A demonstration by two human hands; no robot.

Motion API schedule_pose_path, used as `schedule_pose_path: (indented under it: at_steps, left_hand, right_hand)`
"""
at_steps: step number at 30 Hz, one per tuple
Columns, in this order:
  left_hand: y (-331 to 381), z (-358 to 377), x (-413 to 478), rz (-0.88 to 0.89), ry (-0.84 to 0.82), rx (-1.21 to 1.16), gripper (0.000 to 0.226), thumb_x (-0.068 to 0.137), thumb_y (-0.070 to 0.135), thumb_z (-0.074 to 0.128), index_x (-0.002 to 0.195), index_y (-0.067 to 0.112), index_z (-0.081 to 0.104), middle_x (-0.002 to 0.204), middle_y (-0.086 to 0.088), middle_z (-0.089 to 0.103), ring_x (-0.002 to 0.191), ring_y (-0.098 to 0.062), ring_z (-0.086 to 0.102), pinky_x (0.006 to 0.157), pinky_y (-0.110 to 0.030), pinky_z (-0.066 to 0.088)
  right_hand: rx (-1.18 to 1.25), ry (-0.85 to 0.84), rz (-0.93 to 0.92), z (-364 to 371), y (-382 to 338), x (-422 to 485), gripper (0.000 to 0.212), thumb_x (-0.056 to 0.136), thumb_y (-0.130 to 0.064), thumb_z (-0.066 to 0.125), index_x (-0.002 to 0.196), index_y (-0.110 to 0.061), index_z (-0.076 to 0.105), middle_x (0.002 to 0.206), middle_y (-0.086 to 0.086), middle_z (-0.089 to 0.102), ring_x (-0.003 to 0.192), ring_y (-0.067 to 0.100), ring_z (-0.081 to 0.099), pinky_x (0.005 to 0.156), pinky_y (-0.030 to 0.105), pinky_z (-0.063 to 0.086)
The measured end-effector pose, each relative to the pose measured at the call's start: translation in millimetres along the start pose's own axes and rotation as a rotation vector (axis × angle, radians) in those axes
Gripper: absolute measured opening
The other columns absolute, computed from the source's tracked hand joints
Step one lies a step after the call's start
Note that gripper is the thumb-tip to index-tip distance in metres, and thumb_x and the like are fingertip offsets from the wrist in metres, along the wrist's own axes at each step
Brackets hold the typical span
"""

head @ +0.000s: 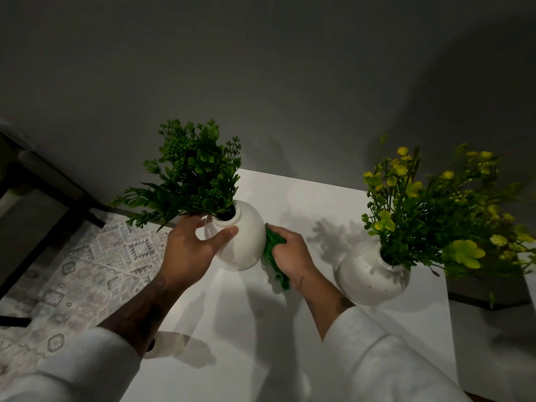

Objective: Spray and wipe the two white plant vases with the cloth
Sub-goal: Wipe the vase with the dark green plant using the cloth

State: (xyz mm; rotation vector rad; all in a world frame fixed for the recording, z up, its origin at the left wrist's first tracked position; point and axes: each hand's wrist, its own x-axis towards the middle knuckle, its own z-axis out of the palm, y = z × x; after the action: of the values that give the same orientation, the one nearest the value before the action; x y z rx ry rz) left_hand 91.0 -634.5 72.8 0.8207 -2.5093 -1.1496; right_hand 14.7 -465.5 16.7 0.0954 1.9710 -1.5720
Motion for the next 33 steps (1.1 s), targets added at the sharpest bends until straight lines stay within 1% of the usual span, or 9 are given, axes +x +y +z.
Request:
schedule_pose_path:
  at_steps: [2, 4, 7, 11, 16, 20, 24, 27, 33]
  left_hand:
    - [-1, 0, -1, 0.003, -0.009, 0.005, 0.060, 0.066, 0.056, 0.078, 0.114, 0.023, 0.064, 0.120, 0.004, 0.059, 0.107, -0.012, 0.057, 0.095, -0.036, 0.048]
    - [0, 0, -1, 0.007, -0.014, -0.004, 0.059, 0.066, 0.054, 0.079, 0.114, 0.023, 0.065, 0.118, 0.004, 0.060, 0.106, -0.011, 0.058, 0.095, -0.037, 0.049]
    - [1, -1, 0, 0.014, -0.016, 0.009, 0.057, 0.067, 0.054, 0.078, 0.113, 0.023, 0.066, 0.116, 0.005, 0.061, 0.104, -0.010, 0.059, 0.094, -0.037, 0.049]
    - [1, -2, 1, 0.010, -0.020, 0.019, 0.056, 0.067, 0.054, 0.078, 0.112, 0.022, 0.066, 0.115, 0.004, 0.061, 0.104, -0.012, 0.059, 0.094, -0.040, 0.050]
    - [3, -3, 0, 0.013, -0.027, 0.027, 0.058, 0.066, 0.054, 0.078, 0.113, 0.020, 0.066, 0.116, 0.001, 0.061, 0.104, -0.012, 0.059, 0.093, -0.037, 0.050]
    - [4, -3, -1, 0.019, -0.028, 0.013, 0.056, 0.067, 0.051, 0.079, 0.113, 0.021, 0.067, 0.117, 0.001, 0.061, 0.103, -0.011, 0.059, 0.093, -0.036, 0.049]
    - [4, -3, -1, 0.011, -0.033, 0.010, 0.057, 0.068, 0.051, 0.078, 0.116, 0.022, 0.065, 0.119, 0.002, 0.061, 0.105, -0.012, 0.058, 0.095, -0.035, 0.048]
    - [4, -3, -1, 0.009, -0.031, -0.002, 0.058, 0.068, 0.051, 0.078, 0.116, 0.022, 0.065, 0.118, 0.002, 0.061, 0.104, -0.011, 0.058, 0.091, -0.032, 0.047]
    - [5, -3, 0, 0.023, -0.030, 0.027, 0.056, 0.069, 0.050, 0.078, 0.115, 0.021, 0.065, 0.117, 0.002, 0.062, 0.102, -0.011, 0.059, 0.087, -0.026, 0.045]
  right_hand:
    - [-0.030, 0.019, -0.096, -2, -12, -2, 0.070, 0.080, 0.009, 0.039, 0.132, -0.033, 0.058, 0.128, -0.005, 0.062, 0.110, 0.018, 0.060, 0.097, 0.036, 0.053]
    - [-0.053, 0.007, -0.207, -3, -25, -6, 0.071, 0.078, 0.011, 0.039, 0.131, -0.032, 0.059, 0.135, -0.006, 0.058, 0.122, 0.017, 0.053, 0.107, 0.035, 0.045]
    - [-0.145, -0.010, -0.450, 4, -40, -19, 0.074, 0.074, 0.018, 0.038, 0.131, -0.023, 0.061, 0.142, -0.006, 0.052, 0.132, 0.008, 0.044, 0.113, 0.021, 0.030]
    - [-0.258, 0.036, -0.661, 14, -32, -31, 0.074, 0.075, 0.020, 0.043, 0.137, -0.019, 0.055, 0.147, -0.005, 0.047, 0.138, 0.005, 0.037, 0.117, 0.023, 0.025]
    - [-0.141, 0.050, -0.630, 9, -8, -33, 0.073, 0.078, 0.026, 0.042, 0.138, -0.015, 0.053, 0.150, -0.004, 0.042, 0.139, 0.002, 0.035, 0.116, 0.023, 0.027]
    - [0.058, 0.063, -0.386, 7, 1, -32, 0.069, 0.084, 0.023, 0.041, 0.138, -0.018, 0.053, 0.142, -0.007, 0.049, 0.132, 0.009, 0.045, 0.109, 0.017, 0.034]
    - [0.000, 0.063, -0.290, 5, -7, -24, 0.063, 0.088, 0.014, 0.044, 0.138, -0.023, 0.053, 0.139, -0.006, 0.053, 0.124, 0.010, 0.050, 0.104, 0.020, 0.042]
    - [-0.036, 0.045, -0.362, 6, -22, -25, 0.068, 0.085, 0.017, 0.041, 0.138, -0.023, 0.054, 0.144, -0.007, 0.049, 0.127, 0.005, 0.046, 0.101, 0.006, 0.034]
    - [-0.288, 0.070, -0.673, 16, -31, -36, 0.071, 0.077, 0.021, 0.043, 0.137, -0.015, 0.054, 0.148, -0.003, 0.045, 0.139, 0.008, 0.036, 0.118, 0.024, 0.023]
